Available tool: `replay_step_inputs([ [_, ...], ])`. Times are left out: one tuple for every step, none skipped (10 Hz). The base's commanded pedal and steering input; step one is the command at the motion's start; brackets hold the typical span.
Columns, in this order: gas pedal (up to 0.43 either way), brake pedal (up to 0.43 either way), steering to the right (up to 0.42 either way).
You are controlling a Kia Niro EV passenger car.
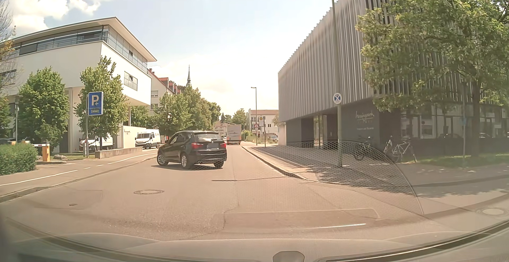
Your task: Follow the waypoints while adhering to traffic rules and regulations
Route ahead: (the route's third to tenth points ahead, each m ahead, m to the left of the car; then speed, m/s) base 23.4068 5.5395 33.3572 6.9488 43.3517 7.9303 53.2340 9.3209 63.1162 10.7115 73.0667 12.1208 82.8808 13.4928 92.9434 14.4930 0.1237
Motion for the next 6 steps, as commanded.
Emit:
replay_step_inputs([
  [0.0,0.0,-0.1],
  [0.0,0.0,-0.1],
  [0.0,0.0,-0.101],
  [0.0,0.0,-0.101],
  [0.008,0.0,-0.1],
  [0.15,0.0,-0.098],
])
